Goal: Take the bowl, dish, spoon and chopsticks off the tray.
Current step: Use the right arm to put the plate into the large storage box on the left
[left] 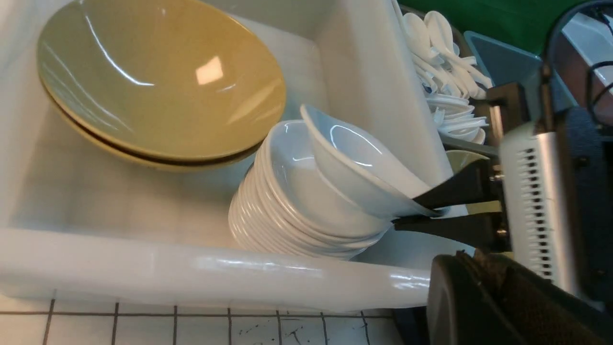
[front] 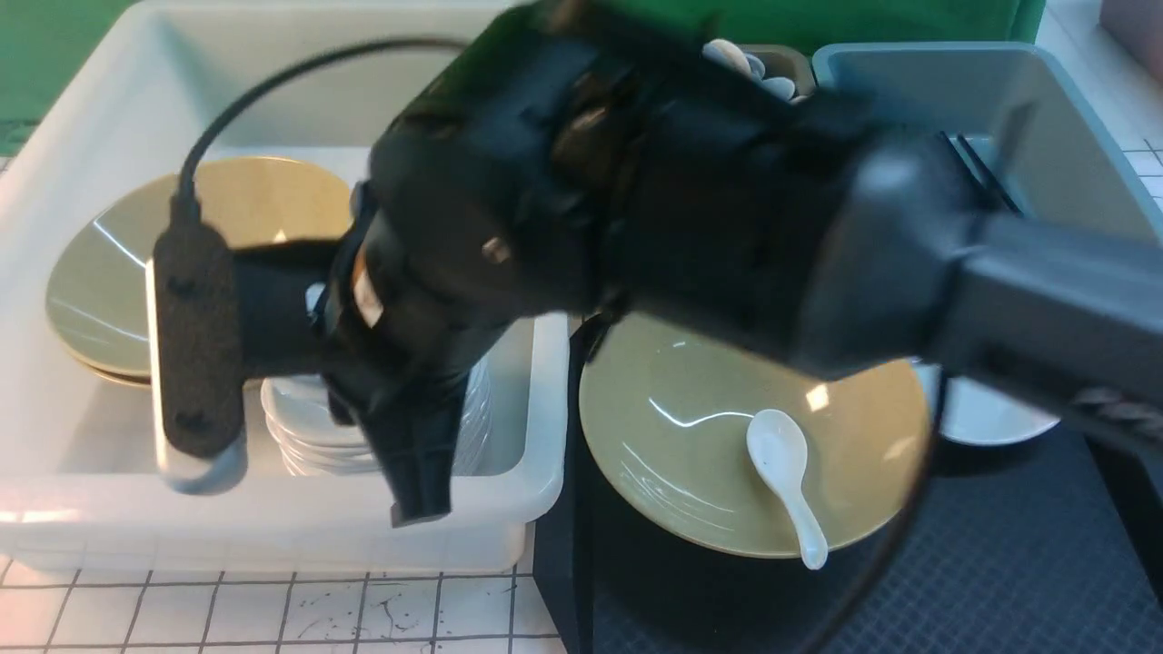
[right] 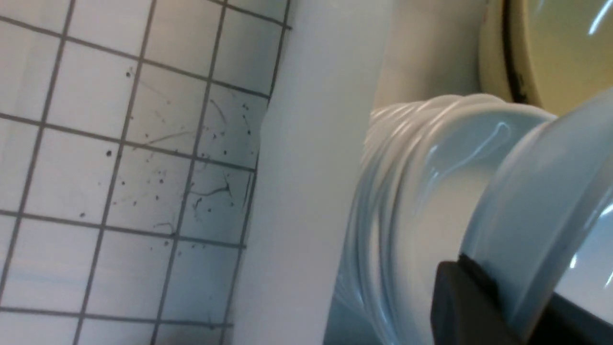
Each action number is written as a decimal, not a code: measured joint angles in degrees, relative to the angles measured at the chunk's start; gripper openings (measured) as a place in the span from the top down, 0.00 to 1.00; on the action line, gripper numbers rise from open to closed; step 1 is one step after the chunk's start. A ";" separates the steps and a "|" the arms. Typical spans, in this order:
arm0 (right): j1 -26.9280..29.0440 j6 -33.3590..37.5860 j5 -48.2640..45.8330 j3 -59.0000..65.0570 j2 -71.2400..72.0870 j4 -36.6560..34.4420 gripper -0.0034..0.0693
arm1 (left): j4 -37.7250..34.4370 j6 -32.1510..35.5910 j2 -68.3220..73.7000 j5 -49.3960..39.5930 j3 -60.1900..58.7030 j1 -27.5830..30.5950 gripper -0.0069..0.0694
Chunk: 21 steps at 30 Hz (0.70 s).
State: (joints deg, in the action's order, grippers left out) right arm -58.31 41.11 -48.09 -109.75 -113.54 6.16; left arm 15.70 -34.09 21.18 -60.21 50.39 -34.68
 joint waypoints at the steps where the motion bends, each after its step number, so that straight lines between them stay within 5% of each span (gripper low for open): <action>1: 0.00 0.00 0.27 -0.45 -0.94 0.07 0.88 | -0.12 0.28 0.00 -0.10 0.00 0.00 0.91; 12: 0.00 0.18 0.60 -1.43 -2.86 0.92 0.78 | -2.06 2.44 0.00 0.15 0.00 0.00 0.91; 21: 0.00 -1.38 -1.42 -1.64 -2.67 3.99 0.36 | -4.31 4.67 0.00 1.49 0.00 0.00 0.91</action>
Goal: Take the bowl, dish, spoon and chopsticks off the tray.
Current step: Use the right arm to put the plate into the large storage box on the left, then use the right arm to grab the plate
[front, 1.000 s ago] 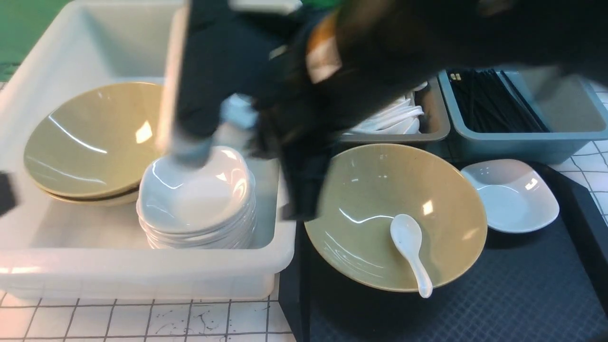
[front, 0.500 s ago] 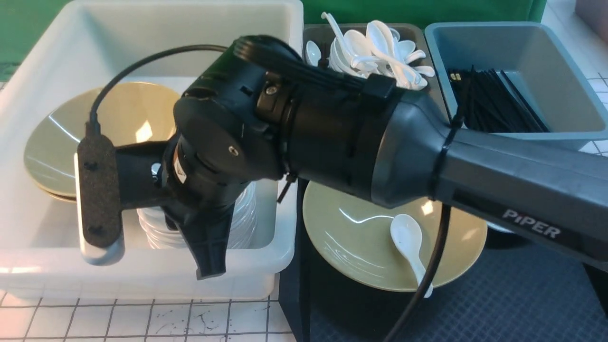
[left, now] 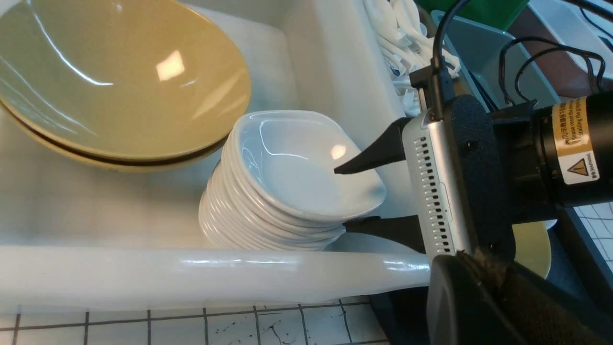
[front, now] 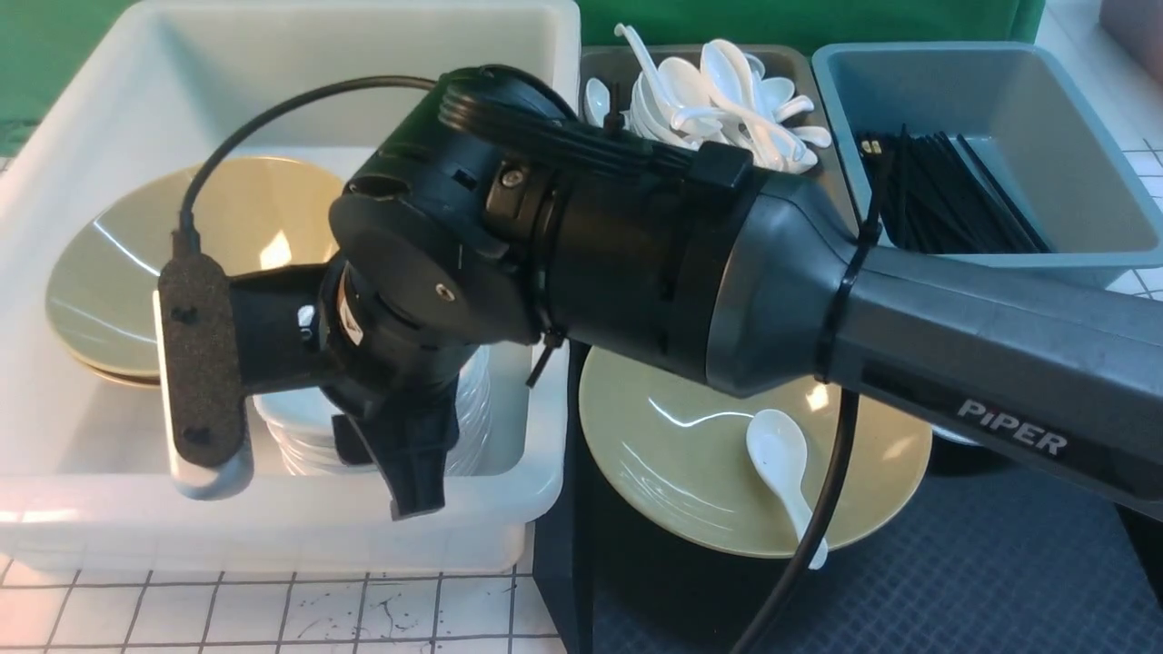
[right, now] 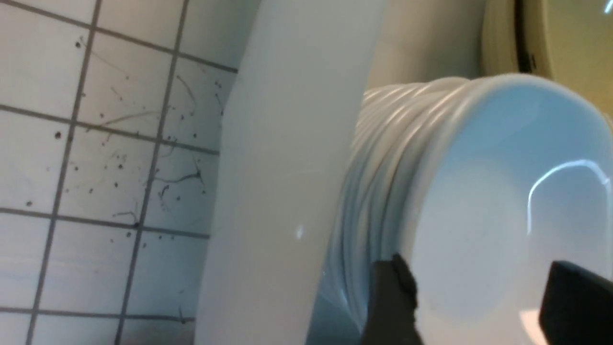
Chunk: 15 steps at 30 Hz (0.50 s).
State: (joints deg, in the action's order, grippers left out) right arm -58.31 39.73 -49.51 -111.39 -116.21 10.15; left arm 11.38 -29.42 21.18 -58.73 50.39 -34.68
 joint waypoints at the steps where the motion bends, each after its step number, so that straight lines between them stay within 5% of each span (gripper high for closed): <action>1: 0.00 -0.52 -1.53 -0.18 0.26 0.18 0.32 | -0.24 0.11 0.00 0.00 0.00 0.00 0.91; 8: -1.09 -8.27 -16.17 -5.36 5.11 1.29 0.28 | -1.48 1.18 0.00 2.35 0.00 0.00 0.91; 11: -0.84 -14.13 -17.59 -5.44 8.55 3.76 0.34 | -5.36 4.90 0.49 4.78 0.00 0.00 0.91; 15: 2.59 -21.28 -17.59 -0.18 14.73 4.77 0.55 | -14.69 14.64 3.79 6.54 0.00 0.00 0.91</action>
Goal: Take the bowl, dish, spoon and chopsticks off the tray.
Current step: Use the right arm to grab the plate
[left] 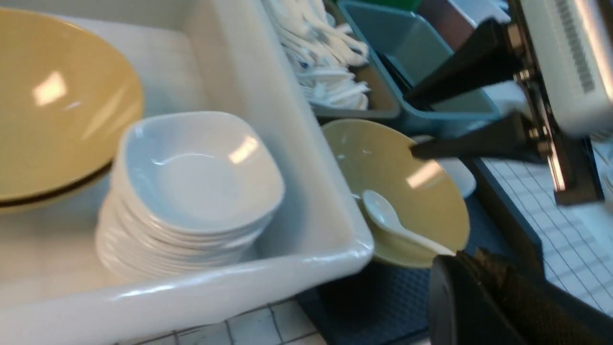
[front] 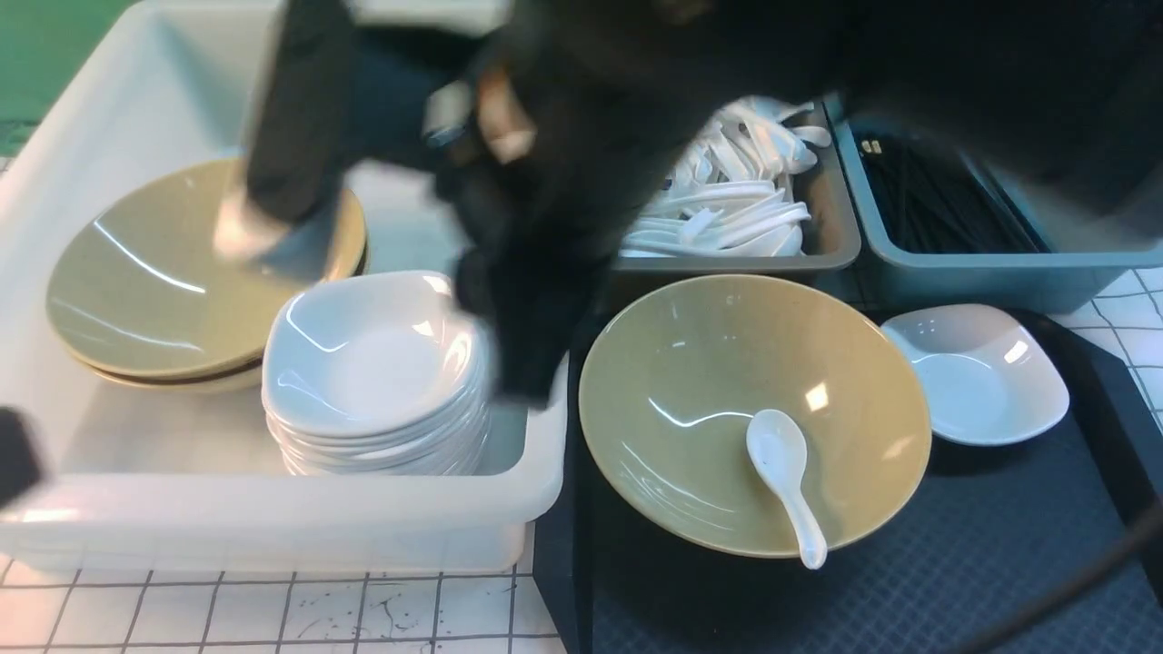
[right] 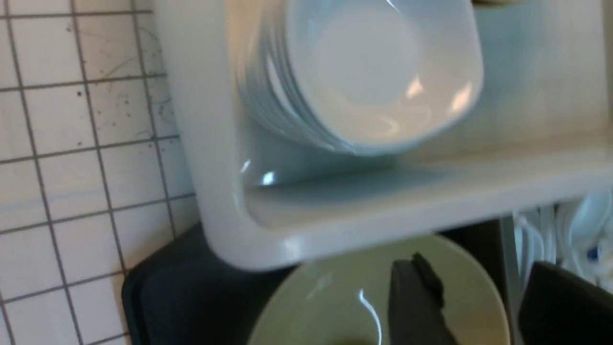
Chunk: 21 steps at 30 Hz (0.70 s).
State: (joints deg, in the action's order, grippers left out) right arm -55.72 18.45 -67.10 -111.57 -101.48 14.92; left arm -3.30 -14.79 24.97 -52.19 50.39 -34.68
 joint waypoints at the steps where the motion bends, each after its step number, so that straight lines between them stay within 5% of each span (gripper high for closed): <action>1: 1.42 -2.12 0.00 2.59 2.06 0.11 0.61 | -2.73 2.49 1.23 0.67 0.00 0.00 0.91; 5: 9.32 -7.93 0.00 16.54 11.48 0.33 0.75 | -13.14 12.56 5.74 4.20 0.00 0.00 0.91; 10: 21.17 -7.97 0.04 33.14 19.26 0.77 0.75 | -21.70 22.20 9.43 7.72 0.00 0.00 0.91; 13: 27.01 -5.69 1.10 39.68 20.29 0.51 0.69 | -23.74 25.15 10.57 8.53 0.00 0.00 0.91; 21: 40.74 9.53 32.93 60.71 19.00 -5.12 0.30 | -25.38 27.23 11.13 9.09 0.00 0.00 0.91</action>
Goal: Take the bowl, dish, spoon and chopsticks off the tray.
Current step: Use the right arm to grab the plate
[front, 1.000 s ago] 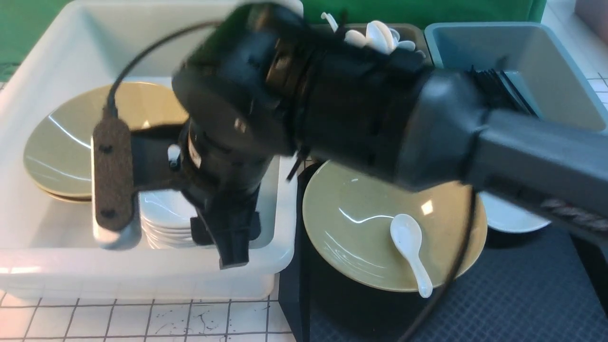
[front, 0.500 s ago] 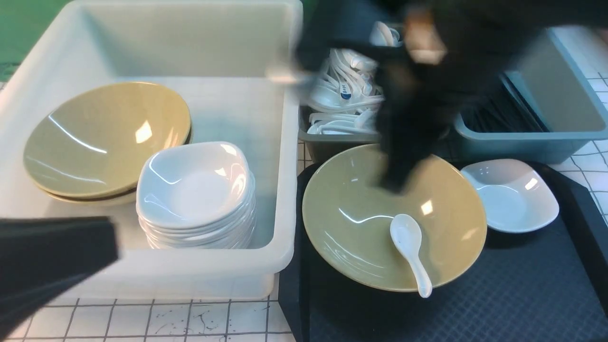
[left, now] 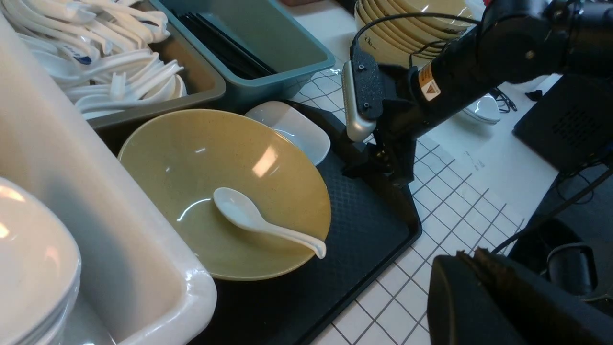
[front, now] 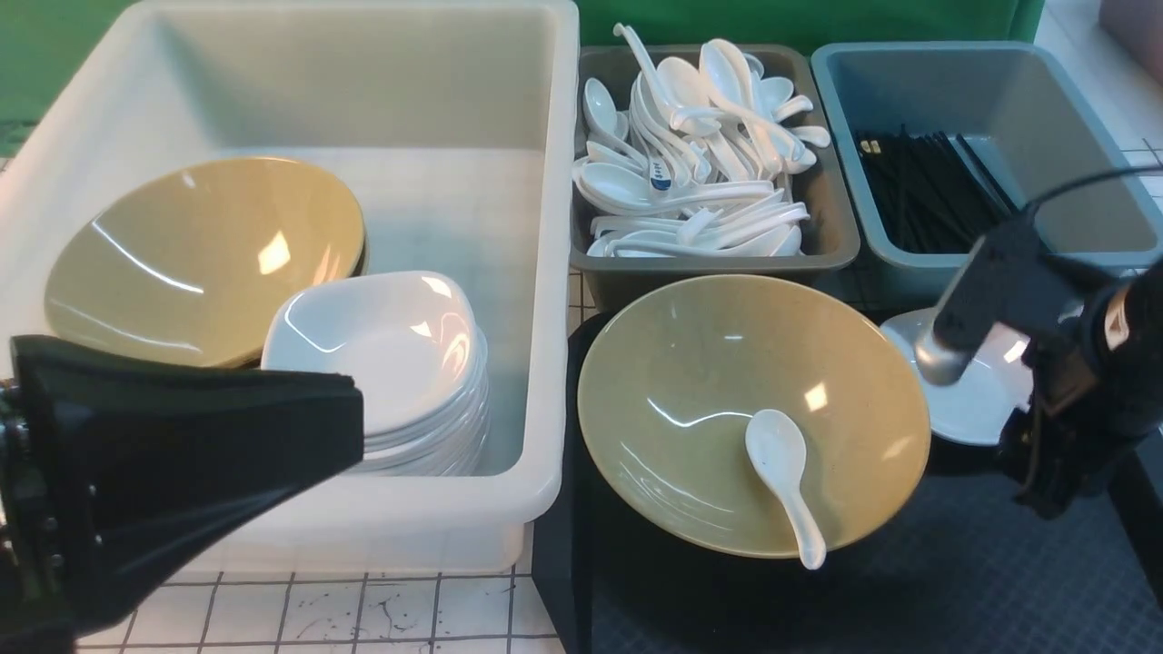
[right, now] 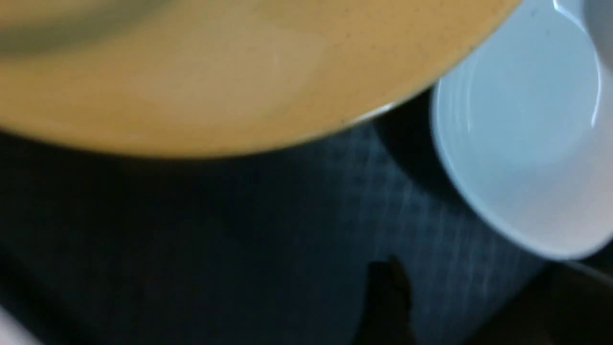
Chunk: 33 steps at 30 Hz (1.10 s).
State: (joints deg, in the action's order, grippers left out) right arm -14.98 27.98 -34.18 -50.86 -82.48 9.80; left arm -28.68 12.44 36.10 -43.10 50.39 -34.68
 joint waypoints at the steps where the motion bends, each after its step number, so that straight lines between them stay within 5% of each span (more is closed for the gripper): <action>1: 0.00 0.00 0.69 0.25 -0.10 0.00 0.30 | 0.00 0.00 0.00 0.00 0.00 0.00 0.91; 6: 1.85 3.54 10.07 1.88 -4.65 -0.73 0.19 | -0.04 0.00 0.00 0.00 0.00 0.00 0.91; 21: 2.31 6.84 24.62 1.66 -15.55 -0.80 0.21 | -1.85 -0.05 0.00 0.17 0.00 0.00 0.91; 23: 2.81 6.84 25.40 1.46 -16.06 -0.91 0.24 | -1.93 -0.05 0.00 0.12 0.00 0.00 0.91; 31: 3.77 8.25 22.83 1.14 -16.67 -1.40 0.68 | -1.93 -0.51 0.00 0.00 0.00 0.00 0.91; 33: 3.77 9.11 22.08 1.08 -16.60 -0.61 0.71 | -1.93 -0.51 0.00 0.00 0.00 0.00 0.91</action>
State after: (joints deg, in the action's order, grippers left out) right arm -11.21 37.09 -12.10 -49.78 -99.09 9.19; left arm -30.61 11.93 36.10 -43.09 50.39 -34.68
